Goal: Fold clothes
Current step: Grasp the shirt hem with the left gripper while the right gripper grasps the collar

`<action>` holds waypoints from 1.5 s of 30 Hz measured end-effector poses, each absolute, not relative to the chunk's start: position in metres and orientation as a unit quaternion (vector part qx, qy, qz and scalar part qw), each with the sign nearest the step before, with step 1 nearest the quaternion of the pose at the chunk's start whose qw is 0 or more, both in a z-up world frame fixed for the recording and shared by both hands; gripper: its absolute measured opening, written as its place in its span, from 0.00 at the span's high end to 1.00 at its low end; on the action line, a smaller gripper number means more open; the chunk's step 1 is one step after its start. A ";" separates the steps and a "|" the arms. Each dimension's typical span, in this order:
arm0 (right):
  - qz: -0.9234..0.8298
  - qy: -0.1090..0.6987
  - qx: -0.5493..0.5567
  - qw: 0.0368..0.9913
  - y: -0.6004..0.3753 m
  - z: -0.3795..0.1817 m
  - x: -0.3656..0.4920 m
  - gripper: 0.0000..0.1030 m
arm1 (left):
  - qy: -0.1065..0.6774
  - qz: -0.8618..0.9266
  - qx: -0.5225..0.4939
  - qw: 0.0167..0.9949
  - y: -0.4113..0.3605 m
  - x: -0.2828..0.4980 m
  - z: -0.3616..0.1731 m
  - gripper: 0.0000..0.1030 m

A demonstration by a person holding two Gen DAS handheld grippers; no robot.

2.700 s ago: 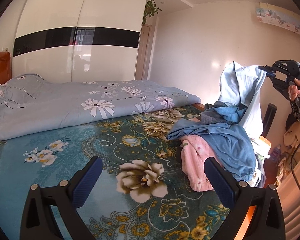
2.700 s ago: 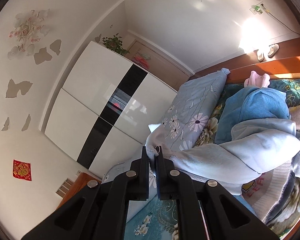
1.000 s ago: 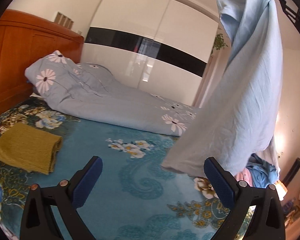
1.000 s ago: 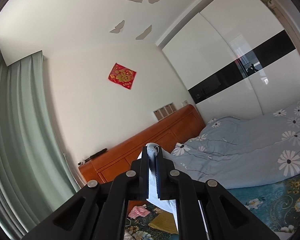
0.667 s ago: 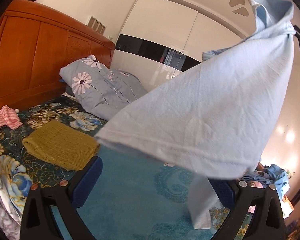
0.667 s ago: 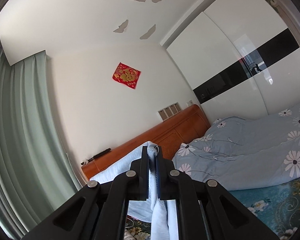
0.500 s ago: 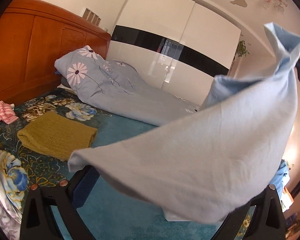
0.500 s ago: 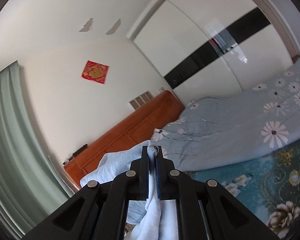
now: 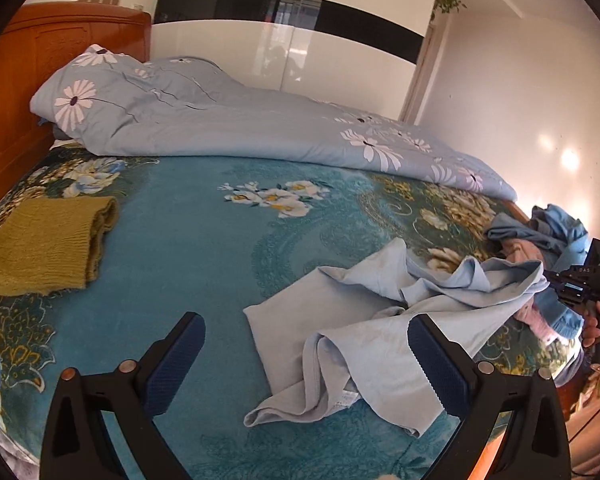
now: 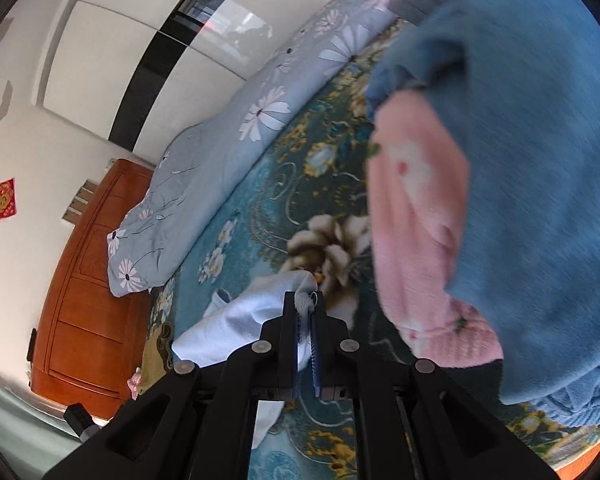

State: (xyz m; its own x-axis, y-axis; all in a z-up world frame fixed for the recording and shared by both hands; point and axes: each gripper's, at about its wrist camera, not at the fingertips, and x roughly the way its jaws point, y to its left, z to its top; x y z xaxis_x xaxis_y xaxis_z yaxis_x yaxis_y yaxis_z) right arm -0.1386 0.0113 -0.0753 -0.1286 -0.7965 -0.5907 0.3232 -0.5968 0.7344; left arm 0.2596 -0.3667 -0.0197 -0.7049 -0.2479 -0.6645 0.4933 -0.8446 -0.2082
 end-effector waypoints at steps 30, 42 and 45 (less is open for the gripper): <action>-0.703 0.113 0.483 0.510 -0.171 -0.101 -0.082 0.49 | 0.109 -0.867 0.485 0.016 -0.390 0.060 -0.110 0.77; -0.778 0.044 0.401 0.483 -0.178 -0.012 -0.068 0.95 | 0.058 -0.910 0.399 0.095 -0.373 0.087 0.000 0.92; -0.804 0.004 0.348 0.482 -0.182 0.045 -0.061 0.95 | 0.032 -0.926 0.351 0.132 -0.376 0.107 0.061 0.92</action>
